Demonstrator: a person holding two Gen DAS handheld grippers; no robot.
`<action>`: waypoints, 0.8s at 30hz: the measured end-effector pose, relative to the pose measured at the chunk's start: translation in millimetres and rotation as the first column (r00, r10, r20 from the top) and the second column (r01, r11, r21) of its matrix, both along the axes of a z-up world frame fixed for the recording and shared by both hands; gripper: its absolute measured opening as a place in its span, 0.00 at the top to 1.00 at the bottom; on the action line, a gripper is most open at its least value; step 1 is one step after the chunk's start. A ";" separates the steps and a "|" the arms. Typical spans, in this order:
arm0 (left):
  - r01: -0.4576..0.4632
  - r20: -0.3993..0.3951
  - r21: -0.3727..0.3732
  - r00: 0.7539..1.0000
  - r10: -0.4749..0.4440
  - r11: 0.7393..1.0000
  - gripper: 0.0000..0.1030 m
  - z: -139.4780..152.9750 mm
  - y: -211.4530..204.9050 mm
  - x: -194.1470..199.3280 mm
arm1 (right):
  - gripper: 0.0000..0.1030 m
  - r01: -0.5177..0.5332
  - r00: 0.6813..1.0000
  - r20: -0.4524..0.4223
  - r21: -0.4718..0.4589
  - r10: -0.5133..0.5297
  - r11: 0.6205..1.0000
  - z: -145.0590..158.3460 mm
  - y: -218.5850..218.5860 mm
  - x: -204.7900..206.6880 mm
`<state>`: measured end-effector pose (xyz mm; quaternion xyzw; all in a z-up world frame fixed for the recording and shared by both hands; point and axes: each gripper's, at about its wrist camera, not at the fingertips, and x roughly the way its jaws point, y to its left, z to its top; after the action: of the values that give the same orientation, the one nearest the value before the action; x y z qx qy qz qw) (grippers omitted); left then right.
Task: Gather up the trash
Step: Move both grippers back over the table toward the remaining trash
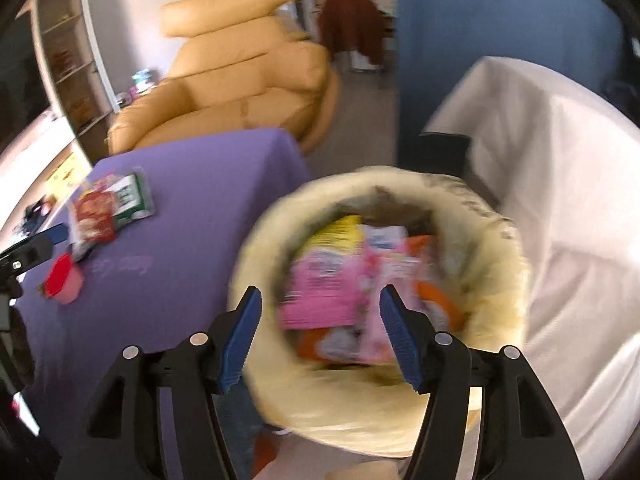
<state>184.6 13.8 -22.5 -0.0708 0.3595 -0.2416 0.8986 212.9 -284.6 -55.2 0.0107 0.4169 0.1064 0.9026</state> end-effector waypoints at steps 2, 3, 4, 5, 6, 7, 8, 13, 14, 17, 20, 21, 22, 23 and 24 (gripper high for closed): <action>-0.021 0.001 -0.003 1.000 0.021 1.000 0.25 1.8 10.8 -3.6 | 0.44 -0.037 0.999 0.020 0.030 0.036 0.999 3.8 18.9 -4.8; -0.040 0.005 -0.005 0.999 0.040 0.999 0.25 3.0 19.9 -6.2 | 0.44 -0.052 0.998 0.029 0.050 0.051 0.997 5.9 29.9 -6.6; -0.061 0.006 -0.004 0.998 0.061 0.998 0.25 4.0 29.6 -8.6 | 0.44 -0.066 0.997 0.040 0.064 0.064 0.996 7.9 39.6 -8.3; -0.077 0.004 -0.002 0.997 0.077 0.997 0.25 4.5 36.6 -10.2 | 0.43 -0.087 0.995 0.057 0.082 0.082 0.993 9.5 52.5 -10.1; -0.105 0.004 0.008 0.994 0.105 0.994 0.25 5.0 48.7 -12.6 | 0.43 -0.101 0.993 0.068 0.095 0.095 0.990 10.2 59.9 -11.3; -0.132 0.003 0.019 0.991 0.132 0.991 0.25 5.3 59.6 -14.5 | 0.43 -0.122 0.991 0.076 0.111 0.114 0.986 10.5 69.7 -12.0; -0.159 0.001 0.024 0.987 0.159 0.987 0.25 5.2 71.2 -16.1 | 0.43 -0.143 0.988 0.080 0.124 0.134 0.982 9.9 79.0 -13.2; -0.329 -0.048 -0.014 0.944 0.328 0.944 0.25 -6.3 144.5 -26.6 | 0.43 -0.226 0.974 0.052 0.127 0.221 0.966 -5.2 127.6 -10.2; -0.351 -0.063 -0.025 0.935 0.349 0.936 0.25 -9.3 155.6 -26.6 | 0.44 -0.237 0.972 0.041 0.125 0.233 0.963 -9.1 136.0 -9.2; -0.402 -0.108 -0.057 0.912 0.395 0.914 0.25 -19.4 182.6 -28.5 | 0.43 -0.257 0.966 0.017 0.124 0.256 0.959 -18.7 149.9 -7.6; -0.400 -0.127 -0.055 0.912 0.391 0.915 0.25 -27.0 187.7 -28.2 | 0.43 -0.280 0.960 -0.006 0.098 0.282 0.955 -30.3 164.2 -8.2; -0.380 -0.134 -0.045 0.919 0.372 0.924 0.25 -30.7 186.6 -27.3 | 0.43 -0.284 0.958 -0.009 0.090 0.286 0.955 -33.6 167.1 -9.7; -0.362 -0.144 -0.036 0.924 0.354 0.932 0.26 -33.8 183.1 -26.1 | 0.44 -0.289 0.957 -0.013 0.086 0.291 0.954 -35.0 167.8 -10.7; -0.344 -0.155 -0.026 0.929 0.336 0.939 0.29 -38.3 178.8 -24.5 | 0.43 -0.294 0.955 -0.020 0.083 0.297 0.952 -37.7 169.9 -11.5; -0.322 -0.174 -0.008 0.933 0.316 0.947 0.31 -43.7 173.5 -22.6 | 0.44 -0.296 0.954 -0.023 0.083 0.299 0.951 -39.7 169.4 -12.1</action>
<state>162.1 187.4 -66.2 -0.1649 0.4142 -0.0923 0.8904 200.8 -115.3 -94.8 -0.0149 0.4250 0.2574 0.8677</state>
